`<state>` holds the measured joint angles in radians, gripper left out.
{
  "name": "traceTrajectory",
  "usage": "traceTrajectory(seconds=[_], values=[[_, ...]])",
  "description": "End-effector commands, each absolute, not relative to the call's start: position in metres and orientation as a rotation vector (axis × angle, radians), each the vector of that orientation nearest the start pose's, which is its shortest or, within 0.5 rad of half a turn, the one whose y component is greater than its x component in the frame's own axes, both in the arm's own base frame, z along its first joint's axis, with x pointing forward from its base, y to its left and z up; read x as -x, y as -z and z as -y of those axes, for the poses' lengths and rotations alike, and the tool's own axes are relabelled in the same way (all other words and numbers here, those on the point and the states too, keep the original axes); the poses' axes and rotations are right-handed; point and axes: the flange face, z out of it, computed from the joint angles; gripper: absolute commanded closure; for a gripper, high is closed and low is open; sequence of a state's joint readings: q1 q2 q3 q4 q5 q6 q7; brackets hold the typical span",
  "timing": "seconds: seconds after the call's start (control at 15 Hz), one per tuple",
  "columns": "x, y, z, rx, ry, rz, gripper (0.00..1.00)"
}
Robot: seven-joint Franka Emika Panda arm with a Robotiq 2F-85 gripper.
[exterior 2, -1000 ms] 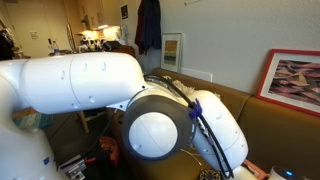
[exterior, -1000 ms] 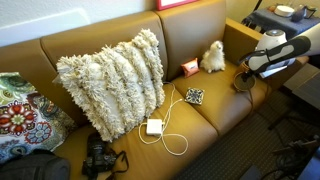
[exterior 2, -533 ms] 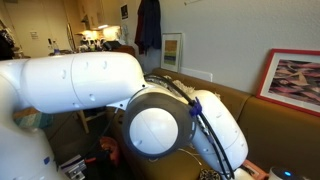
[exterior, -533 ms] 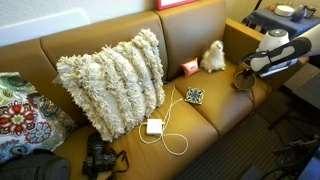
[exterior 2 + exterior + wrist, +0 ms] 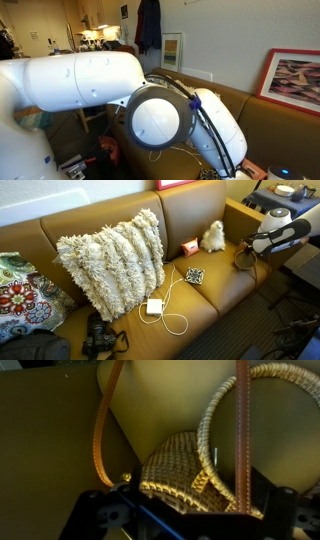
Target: Move the brown bag to the left
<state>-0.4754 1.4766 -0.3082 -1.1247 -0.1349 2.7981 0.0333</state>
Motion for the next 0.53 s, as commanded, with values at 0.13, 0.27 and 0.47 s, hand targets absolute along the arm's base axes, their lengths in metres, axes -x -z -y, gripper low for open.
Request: traceTrajectory(seconds=[0.13, 0.27, 0.47], values=[[-0.553, 0.07, 0.441, 3.493, 0.354, -0.623, 0.0], [-0.554, 0.067, 0.441, 3.503, 0.431, -0.604, 0.0], [-0.553, 0.061, 0.441, 3.524, 0.534, -0.557, 0.0]])
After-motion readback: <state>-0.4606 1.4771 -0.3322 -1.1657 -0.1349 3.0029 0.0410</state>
